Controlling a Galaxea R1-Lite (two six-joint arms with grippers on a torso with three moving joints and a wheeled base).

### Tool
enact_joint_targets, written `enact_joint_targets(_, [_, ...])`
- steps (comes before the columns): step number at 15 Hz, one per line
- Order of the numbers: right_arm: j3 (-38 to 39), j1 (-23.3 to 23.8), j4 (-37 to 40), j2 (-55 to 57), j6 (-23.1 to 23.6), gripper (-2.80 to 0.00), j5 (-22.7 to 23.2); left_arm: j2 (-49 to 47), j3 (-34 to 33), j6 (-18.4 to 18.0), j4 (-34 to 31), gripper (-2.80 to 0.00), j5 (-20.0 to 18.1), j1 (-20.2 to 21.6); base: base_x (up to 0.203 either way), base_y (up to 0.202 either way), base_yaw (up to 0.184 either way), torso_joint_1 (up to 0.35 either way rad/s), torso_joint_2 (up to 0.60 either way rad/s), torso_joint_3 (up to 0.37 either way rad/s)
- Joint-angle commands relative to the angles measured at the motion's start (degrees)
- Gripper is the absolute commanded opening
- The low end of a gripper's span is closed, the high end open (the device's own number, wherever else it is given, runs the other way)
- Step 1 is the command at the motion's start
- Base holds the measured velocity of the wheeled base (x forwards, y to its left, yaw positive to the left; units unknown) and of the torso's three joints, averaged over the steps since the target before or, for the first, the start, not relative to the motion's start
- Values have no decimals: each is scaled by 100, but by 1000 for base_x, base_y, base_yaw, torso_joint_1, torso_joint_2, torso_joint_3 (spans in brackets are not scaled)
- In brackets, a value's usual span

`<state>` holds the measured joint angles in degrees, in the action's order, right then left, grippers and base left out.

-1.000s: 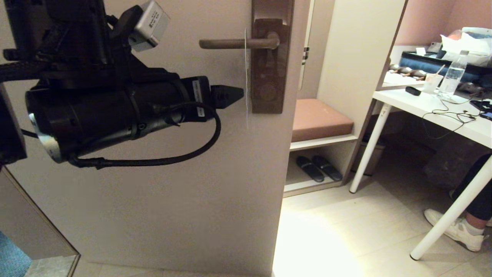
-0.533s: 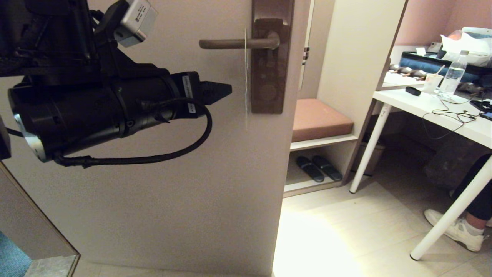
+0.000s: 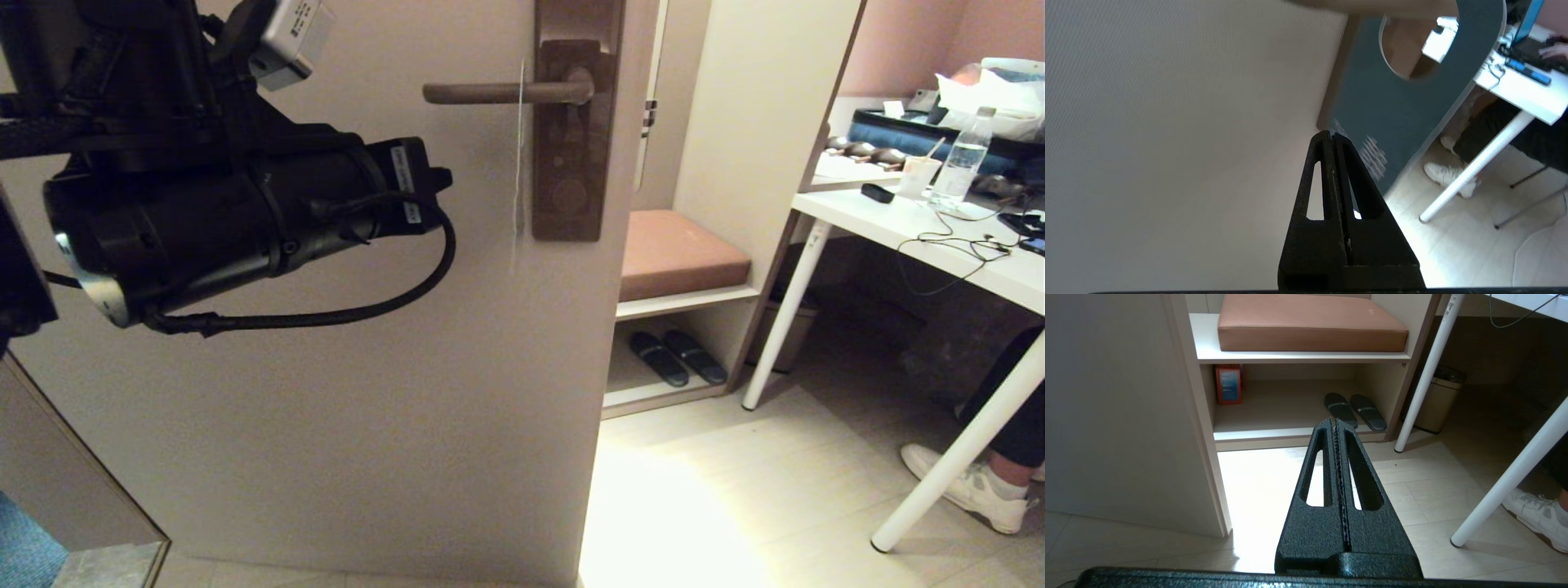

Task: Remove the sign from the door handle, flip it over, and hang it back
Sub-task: Hang the sign back with the other side facing out

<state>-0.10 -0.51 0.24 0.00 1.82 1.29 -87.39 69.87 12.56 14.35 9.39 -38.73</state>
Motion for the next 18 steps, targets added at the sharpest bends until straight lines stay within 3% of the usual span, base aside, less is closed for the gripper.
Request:
enact_joint_targets(1, [1,-2,2,9,3,-280,3,-191,39,1,100,-280,-7,36,0,0,0,0,0,0])
enact_joint_targets(5, [1,-2,2,9,3,-280,3,-588,185,10,474,-280,-16,54,0,0,0,0,0,0])
enact_joint_targets(18, [1,-2,2,9,3,-280,-6,-1259,690,1,780,-280,-40,34,0,0,0,0,0,0])
